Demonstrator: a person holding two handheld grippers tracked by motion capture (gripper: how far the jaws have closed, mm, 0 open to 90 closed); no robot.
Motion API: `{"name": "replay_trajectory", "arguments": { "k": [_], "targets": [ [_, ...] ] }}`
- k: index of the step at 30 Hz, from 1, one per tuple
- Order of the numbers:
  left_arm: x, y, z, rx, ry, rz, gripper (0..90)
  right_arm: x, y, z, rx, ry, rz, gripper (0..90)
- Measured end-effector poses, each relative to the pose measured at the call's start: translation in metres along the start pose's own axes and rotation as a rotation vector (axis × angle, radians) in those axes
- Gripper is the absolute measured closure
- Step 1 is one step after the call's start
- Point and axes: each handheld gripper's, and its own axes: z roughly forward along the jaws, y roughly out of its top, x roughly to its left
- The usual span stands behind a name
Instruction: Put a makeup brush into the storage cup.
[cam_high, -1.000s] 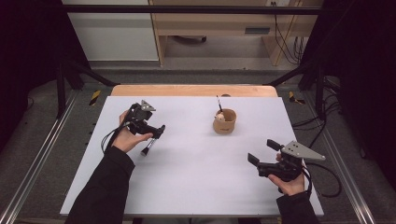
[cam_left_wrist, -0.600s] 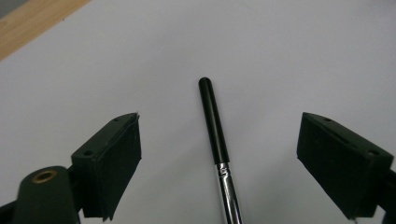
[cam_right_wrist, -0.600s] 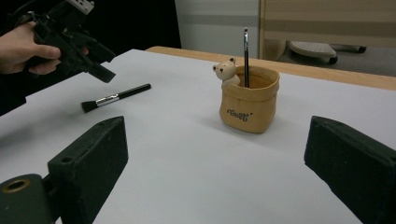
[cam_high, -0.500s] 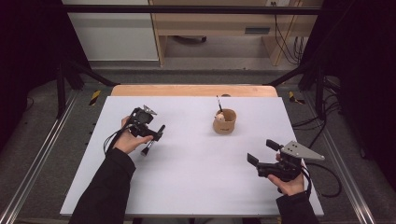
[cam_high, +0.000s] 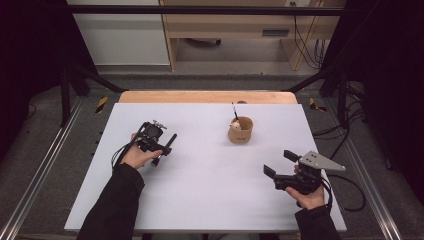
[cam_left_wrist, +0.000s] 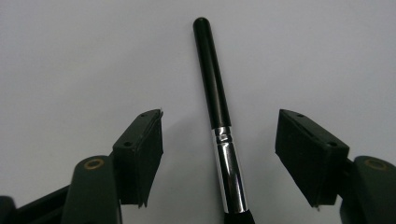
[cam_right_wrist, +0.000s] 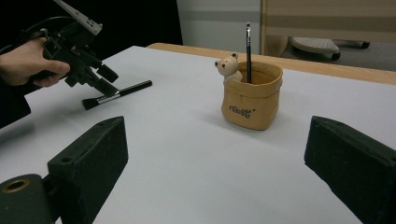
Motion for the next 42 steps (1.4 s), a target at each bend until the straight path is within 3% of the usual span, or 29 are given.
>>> {"name": "replay_trajectory", "arguments": {
  "k": [7, 13, 21, 34, 42],
  "targets": [
    [-0.003, -0.0014, 0.0054, 0.027, -0.017, 0.005, 40.7, -0.0004, 0.0001, -0.0002, 0.006, 0.003, 0.003, 6.7],
    [-0.0066, -0.0016, 0.0099, 0.049, -0.011, 0.032, 50.0, -0.0013, -0.0001, -0.0001, 0.009, -0.001, 0.006, 6.5],
    [-0.0056, -0.0016, 0.009, 0.059, -0.039, 0.008, 60.9, -0.0011, -0.0002, -0.0001, 0.011, 0.002, 0.005, 6.5],
    [-0.0073, -0.0023, 0.0078, 0.068, -0.039, 0.012, 71.2, -0.0009, -0.0003, 0.0002, 0.009, -0.002, 0.0, 6.6],
    [-0.0083, -0.003, 0.0066, 0.078, -0.047, 0.039, 76.6, -0.0007, -0.0004, 0.0006, 0.008, -0.003, 0.0, 6.6]
  ]
}}
